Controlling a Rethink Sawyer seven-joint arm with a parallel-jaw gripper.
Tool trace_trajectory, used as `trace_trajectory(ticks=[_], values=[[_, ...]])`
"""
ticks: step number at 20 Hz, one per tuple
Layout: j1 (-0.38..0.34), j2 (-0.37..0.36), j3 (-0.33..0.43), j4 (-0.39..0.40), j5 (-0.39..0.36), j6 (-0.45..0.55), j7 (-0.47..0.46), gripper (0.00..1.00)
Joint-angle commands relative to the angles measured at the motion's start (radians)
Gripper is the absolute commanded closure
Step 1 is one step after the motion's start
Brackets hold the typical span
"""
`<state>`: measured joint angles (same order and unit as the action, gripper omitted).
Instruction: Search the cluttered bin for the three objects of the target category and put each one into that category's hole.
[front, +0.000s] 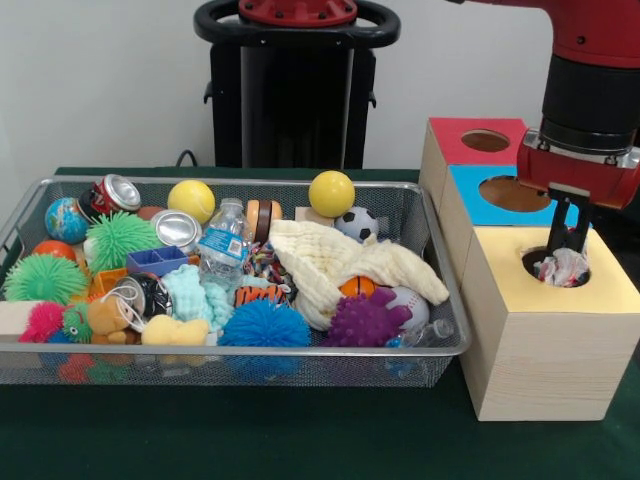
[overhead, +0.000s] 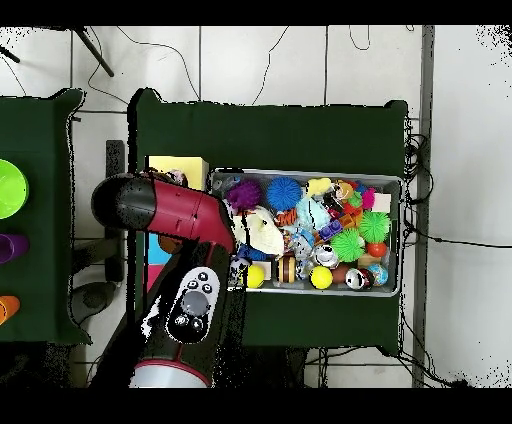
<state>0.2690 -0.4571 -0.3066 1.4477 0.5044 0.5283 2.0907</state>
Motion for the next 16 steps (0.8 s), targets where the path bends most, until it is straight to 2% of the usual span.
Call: trace_trajectory(ticks=[1,12,13,16], values=[[-0.009,0.009,0.023,0.018,-0.002,0.131,0.231,1.00],[0.005,0.014,0.001,0.016,-0.008,0.131,0.233,1.00],[0.005,0.014,0.000,0.018,-0.006,0.132,0.231,0.00],[0.005,0.015,-0.001,0.013,-0.009,0.138,0.226,0.00]])
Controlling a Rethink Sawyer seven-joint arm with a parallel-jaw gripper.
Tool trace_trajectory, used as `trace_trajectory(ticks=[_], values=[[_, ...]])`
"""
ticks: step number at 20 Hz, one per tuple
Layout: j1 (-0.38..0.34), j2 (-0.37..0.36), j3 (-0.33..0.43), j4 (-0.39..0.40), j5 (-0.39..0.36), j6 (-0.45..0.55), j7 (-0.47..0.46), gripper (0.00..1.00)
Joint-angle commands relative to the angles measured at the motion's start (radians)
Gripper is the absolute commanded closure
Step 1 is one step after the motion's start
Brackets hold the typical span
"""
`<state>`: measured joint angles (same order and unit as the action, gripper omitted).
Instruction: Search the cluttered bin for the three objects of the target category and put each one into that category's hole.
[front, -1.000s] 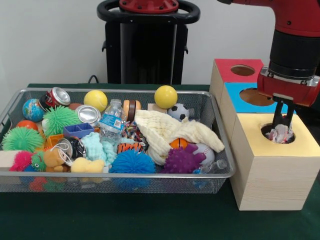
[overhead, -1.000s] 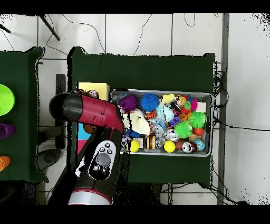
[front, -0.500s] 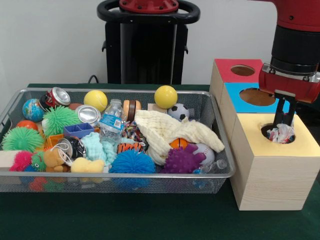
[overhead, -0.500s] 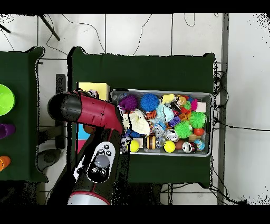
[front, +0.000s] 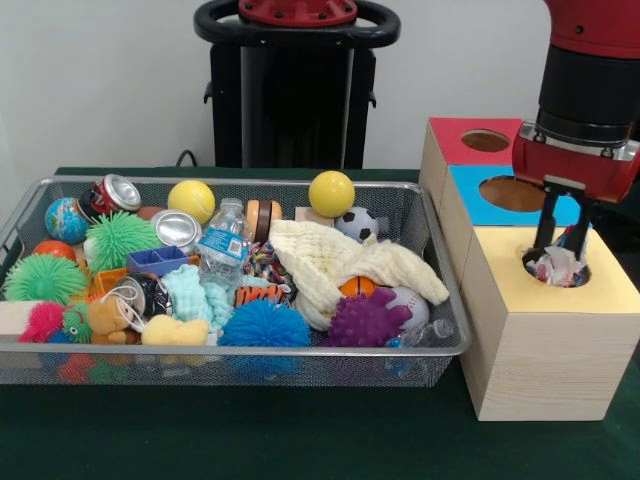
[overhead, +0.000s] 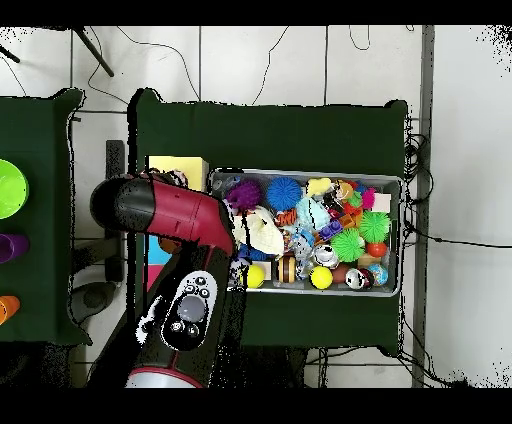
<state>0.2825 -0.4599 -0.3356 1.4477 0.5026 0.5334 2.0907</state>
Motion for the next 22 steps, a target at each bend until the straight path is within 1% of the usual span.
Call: trace_trajectory(ticks=[1,11,22], values=[[-0.009,0.018,0.028,0.013,-0.007,0.133,0.224,0.00],[-0.009,0.020,0.030,0.014,-0.005,0.114,0.218,0.00],[-0.016,0.018,0.027,0.002,0.000,0.146,0.222,0.00]])
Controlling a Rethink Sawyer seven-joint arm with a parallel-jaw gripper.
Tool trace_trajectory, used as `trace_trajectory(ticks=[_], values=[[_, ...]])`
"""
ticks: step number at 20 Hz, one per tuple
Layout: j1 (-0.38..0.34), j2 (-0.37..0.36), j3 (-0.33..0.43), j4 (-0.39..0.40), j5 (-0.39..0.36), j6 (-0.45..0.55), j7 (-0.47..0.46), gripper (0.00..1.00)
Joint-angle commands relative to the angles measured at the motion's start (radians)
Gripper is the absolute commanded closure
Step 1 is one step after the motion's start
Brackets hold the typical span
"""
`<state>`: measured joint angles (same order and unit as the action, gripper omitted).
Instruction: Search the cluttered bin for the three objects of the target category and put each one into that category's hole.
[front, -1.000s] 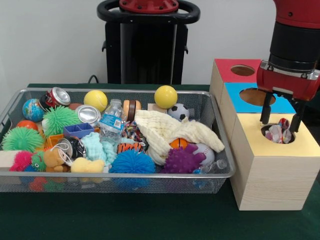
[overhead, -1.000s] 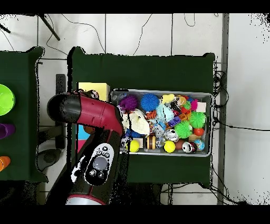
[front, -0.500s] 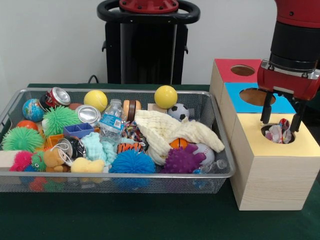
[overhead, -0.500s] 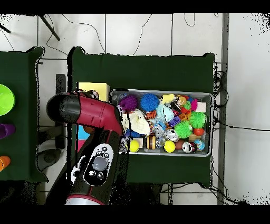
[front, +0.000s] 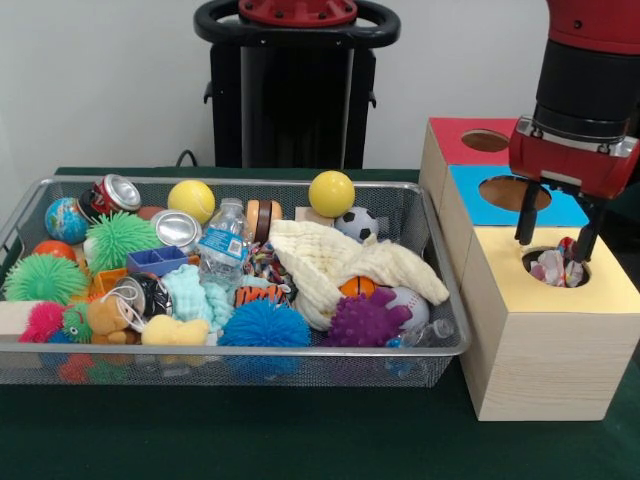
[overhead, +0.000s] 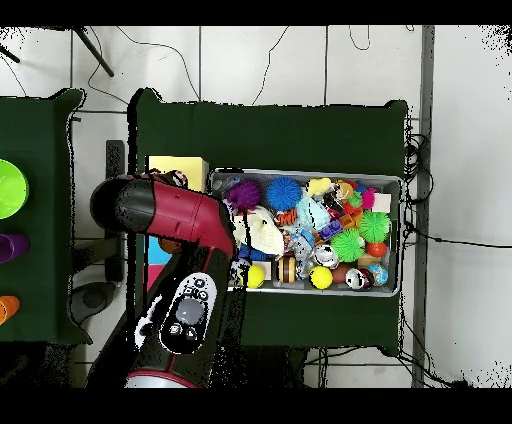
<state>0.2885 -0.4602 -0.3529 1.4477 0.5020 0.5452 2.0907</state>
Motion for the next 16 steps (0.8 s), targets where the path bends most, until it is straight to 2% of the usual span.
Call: trace_trajectory(ticks=[1,14,15,16], values=[[-0.023,0.018,0.043,0.000,0.000,0.139,0.222,0.00],[-0.024,0.008,0.035,-0.017,-0.001,0.200,0.227,0.00],[-0.022,0.007,0.034,-0.015,0.000,0.198,0.227,1.00],[-0.020,0.007,0.034,-0.013,0.001,0.193,0.228,1.00]])
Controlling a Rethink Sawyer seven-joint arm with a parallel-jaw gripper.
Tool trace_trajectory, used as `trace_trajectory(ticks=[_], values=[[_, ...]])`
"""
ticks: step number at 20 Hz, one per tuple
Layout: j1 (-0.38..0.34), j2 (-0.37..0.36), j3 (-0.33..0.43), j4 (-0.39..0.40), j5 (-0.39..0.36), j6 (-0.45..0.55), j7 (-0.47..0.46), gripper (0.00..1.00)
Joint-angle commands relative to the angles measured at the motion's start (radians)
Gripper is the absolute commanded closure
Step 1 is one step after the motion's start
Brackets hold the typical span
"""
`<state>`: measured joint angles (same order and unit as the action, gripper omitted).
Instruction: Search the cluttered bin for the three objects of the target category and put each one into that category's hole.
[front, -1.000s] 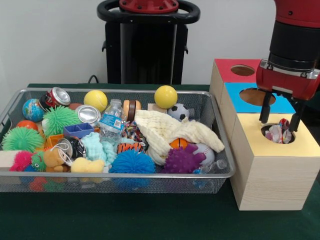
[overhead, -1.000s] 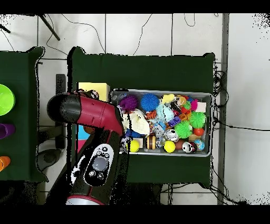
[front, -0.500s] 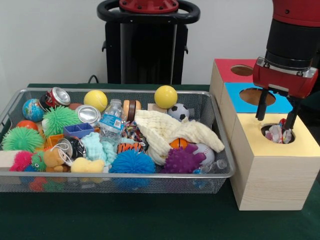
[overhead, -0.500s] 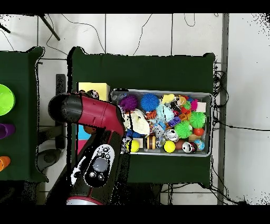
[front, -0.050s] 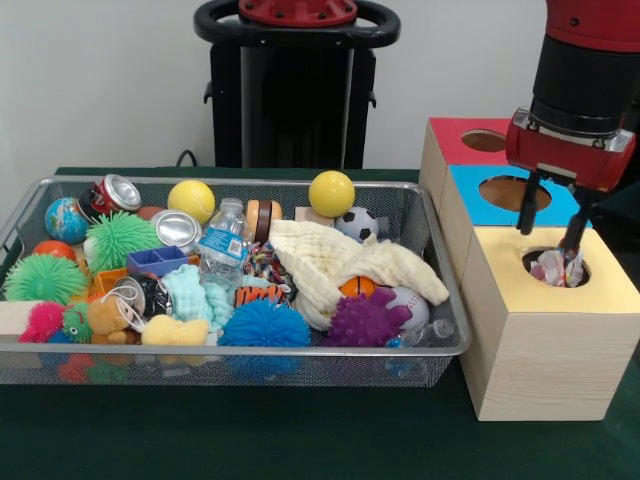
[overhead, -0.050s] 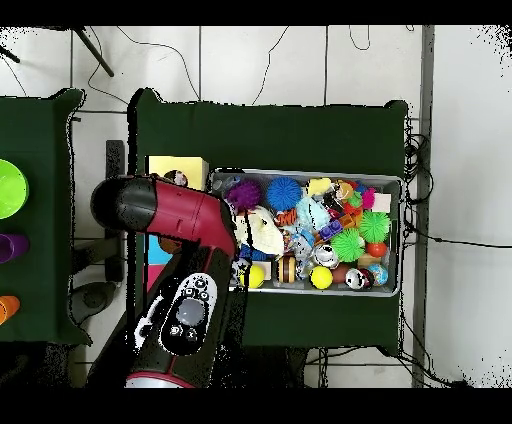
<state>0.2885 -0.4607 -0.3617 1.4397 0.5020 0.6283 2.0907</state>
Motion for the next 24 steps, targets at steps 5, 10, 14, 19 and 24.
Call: trace_trajectory(ticks=[5,10,14,19,24], values=[[-0.015,0.007,0.045,-0.003,0.002,0.099,0.228,1.00],[-0.014,0.010,0.045,-0.011,0.001,0.104,0.230,1.00],[-0.021,0.016,0.047,-0.026,0.001,0.106,0.226,1.00],[-0.034,0.035,0.048,-0.064,-0.001,0.092,0.216,1.00],[-0.036,0.052,0.056,-0.064,0.000,0.041,0.208,1.00]])
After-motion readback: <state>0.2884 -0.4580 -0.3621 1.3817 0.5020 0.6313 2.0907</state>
